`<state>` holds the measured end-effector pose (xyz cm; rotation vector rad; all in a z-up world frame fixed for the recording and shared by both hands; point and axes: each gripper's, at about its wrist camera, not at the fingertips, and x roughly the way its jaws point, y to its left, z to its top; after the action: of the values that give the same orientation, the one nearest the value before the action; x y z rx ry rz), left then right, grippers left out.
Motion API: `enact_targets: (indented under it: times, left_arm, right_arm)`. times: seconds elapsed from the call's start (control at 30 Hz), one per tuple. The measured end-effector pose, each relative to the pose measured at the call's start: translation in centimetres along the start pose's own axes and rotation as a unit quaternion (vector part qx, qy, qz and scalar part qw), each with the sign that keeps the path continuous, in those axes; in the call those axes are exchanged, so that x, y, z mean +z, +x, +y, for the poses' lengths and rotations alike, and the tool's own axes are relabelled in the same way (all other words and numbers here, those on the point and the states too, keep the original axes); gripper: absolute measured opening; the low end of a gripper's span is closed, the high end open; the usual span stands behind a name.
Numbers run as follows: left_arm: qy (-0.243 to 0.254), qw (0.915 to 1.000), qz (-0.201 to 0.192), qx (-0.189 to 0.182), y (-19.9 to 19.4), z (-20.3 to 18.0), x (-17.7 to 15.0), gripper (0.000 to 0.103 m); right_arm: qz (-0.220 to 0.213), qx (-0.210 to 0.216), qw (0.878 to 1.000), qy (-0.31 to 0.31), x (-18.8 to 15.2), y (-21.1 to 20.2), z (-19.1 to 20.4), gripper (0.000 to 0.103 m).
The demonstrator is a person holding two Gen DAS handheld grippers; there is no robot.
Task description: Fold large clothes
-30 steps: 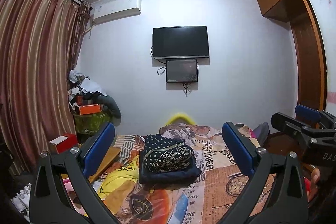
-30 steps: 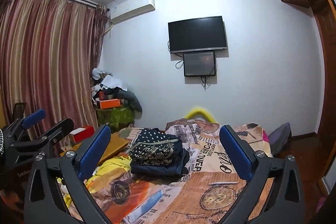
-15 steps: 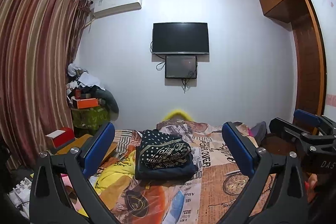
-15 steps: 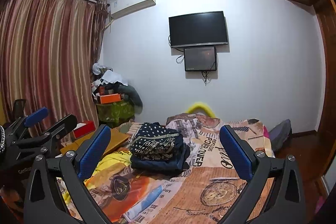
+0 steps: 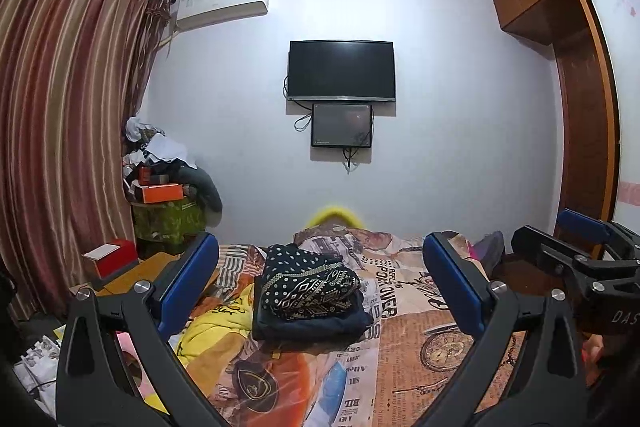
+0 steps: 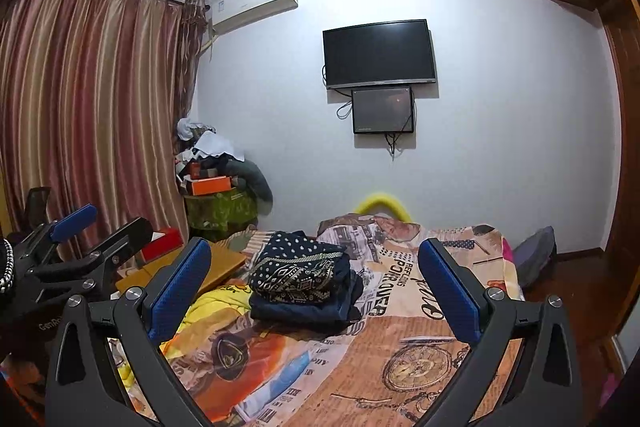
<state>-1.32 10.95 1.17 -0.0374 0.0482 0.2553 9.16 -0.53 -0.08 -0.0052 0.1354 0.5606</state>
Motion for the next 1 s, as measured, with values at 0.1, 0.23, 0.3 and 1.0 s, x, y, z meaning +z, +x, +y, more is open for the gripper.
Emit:
enact_targets:
  times: [0.1,0.23,0.3,1.0]
  left_arm:
    - [-0.001,1.0,0.0,0.001,0.01,-0.02,-0.06,0.102]
    - [-0.004,1.0,0.002,-0.003,0.03,0.02,-0.15,0.102]
    - [-0.006,1.0,0.003,-0.005,0.05,0.06,-0.15,0.102]
    - [-0.005,0.9997,0.013,-0.022,0.47,-0.12,-0.21,0.102]
  right_arm:
    - [0.0,0.001,1.0,0.0,-0.09,0.02,-0.05,0.103]
    - [0.001,0.001,1.0,-0.001,-0.25,-0.04,-0.09,0.103]
    - [0.002,0.0,1.0,-0.002,-0.27,-0.07,-0.16,0.103]
    - [0.005,-0.008,1.0,0.008,-0.43,0.18,-0.8,0.103]
